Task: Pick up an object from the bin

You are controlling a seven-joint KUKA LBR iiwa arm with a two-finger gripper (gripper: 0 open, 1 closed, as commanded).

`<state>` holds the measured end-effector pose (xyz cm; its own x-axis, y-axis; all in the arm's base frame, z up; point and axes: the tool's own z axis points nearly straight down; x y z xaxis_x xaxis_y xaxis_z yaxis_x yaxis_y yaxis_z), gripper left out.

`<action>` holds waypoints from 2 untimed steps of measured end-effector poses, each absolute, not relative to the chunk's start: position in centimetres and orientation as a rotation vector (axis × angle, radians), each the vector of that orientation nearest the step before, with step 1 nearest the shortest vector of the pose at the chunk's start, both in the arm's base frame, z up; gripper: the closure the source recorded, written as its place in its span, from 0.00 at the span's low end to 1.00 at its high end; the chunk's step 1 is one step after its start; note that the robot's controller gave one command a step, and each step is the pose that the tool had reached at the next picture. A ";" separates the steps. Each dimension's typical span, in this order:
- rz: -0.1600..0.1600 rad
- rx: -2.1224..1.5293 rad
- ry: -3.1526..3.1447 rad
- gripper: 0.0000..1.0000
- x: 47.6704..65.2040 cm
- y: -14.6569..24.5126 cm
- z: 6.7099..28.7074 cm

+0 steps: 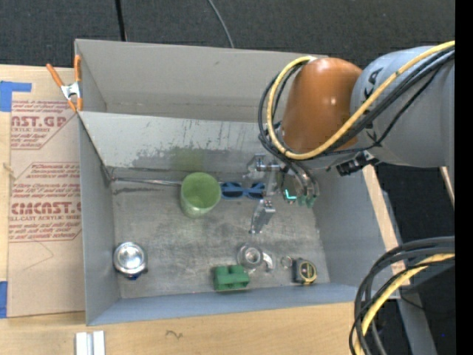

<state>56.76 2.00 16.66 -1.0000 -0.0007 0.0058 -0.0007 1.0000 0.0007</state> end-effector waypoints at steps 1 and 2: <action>0.000 0.123 -3.130 0.00 49.7 1.4 12.6; -0.003 0.220 -3.136 0.00 52.8 5.3 10.2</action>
Offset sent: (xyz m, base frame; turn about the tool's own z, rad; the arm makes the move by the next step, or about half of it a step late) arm -0.0663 -0.0061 -0.0377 -0.0775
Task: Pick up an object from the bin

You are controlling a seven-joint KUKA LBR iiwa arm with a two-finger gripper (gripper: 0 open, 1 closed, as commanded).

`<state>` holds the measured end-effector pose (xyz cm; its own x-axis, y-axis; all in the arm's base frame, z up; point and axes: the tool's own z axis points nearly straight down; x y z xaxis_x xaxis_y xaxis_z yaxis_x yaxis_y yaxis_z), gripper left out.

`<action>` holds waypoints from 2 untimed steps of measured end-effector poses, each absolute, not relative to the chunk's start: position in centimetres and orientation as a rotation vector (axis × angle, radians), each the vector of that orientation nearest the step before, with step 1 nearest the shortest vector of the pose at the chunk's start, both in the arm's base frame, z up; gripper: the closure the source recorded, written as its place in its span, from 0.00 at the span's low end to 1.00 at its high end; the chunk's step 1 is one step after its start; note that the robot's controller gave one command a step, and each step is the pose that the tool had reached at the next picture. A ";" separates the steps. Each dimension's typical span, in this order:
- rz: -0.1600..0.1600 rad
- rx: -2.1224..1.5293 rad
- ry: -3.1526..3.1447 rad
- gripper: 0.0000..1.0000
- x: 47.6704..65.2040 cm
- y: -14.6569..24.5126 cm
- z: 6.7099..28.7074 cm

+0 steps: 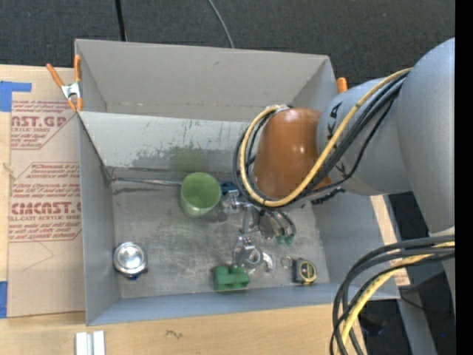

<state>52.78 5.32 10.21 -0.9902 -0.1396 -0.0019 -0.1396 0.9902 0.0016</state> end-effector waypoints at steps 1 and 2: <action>0.003 -0.698 3.034 0.00 50.8 4.1 9.0; 0.003 -0.703 3.055 1.00 50.2 3.9 8.4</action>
Offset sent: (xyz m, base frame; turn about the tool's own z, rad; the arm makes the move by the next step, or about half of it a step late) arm -0.0448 -0.0247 -0.0321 -0.4073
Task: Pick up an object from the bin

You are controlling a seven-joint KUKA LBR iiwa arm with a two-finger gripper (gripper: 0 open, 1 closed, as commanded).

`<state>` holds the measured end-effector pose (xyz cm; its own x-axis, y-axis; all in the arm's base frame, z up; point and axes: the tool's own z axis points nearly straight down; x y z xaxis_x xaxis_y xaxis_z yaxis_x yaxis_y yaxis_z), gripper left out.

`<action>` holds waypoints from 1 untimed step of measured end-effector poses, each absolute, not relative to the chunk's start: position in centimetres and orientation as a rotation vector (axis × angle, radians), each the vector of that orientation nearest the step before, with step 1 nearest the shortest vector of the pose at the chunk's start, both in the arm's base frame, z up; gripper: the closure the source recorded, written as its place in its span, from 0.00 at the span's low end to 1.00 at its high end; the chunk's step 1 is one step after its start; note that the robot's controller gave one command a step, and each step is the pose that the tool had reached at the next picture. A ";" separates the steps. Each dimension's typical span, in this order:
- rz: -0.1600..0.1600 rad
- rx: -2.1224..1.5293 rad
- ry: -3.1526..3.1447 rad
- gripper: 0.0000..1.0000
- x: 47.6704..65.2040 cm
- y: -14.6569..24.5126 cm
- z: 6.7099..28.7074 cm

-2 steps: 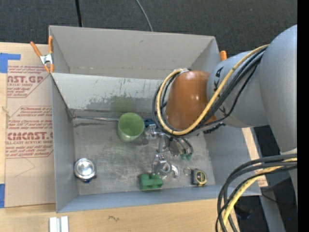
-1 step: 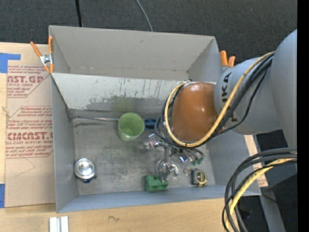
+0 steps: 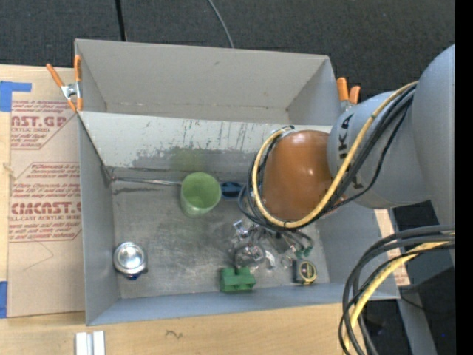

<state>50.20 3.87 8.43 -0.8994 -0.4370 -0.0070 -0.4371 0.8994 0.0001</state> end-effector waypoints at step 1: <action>0.002 -0.694 3.021 0.00 51.1 4.1 9.0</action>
Offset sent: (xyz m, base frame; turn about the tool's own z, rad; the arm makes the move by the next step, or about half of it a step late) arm 0.0000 0.0000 0.0000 0.0000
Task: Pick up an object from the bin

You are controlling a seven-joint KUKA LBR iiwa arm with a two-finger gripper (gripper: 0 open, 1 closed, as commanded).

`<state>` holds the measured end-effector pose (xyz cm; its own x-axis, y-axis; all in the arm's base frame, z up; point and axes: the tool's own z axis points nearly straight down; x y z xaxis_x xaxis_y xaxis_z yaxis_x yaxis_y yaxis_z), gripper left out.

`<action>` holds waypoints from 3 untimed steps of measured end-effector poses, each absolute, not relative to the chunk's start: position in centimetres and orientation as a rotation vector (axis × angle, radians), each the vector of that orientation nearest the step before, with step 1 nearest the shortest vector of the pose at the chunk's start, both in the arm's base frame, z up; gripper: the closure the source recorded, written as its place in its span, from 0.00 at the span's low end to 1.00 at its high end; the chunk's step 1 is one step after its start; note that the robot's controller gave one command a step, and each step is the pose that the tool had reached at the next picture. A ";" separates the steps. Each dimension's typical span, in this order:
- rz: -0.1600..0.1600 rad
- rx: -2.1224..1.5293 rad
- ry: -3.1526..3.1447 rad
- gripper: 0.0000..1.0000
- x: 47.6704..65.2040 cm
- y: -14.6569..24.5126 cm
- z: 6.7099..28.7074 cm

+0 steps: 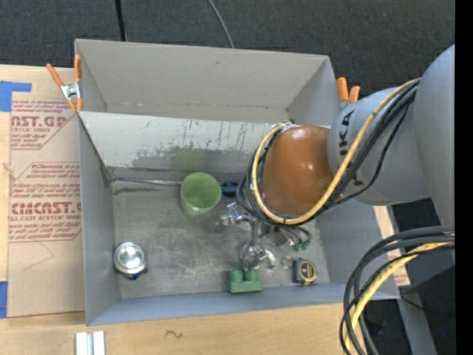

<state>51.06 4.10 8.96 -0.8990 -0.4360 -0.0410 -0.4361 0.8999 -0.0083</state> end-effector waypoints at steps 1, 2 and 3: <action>-0.002 -1.177 2.897 0.00 48.3 5.9 13.9; -0.016 -1.422 2.750 0.00 49.8 2.2 9.0; -0.005 -1.992 2.415 0.00 50.6 -2.5 7.8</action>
Offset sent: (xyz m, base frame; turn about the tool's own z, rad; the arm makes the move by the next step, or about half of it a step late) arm -0.0310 0.0164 0.0473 -0.3189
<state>50.59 -2.50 7.82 -0.1904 -0.9817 -0.0066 -0.9817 0.1904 -0.0099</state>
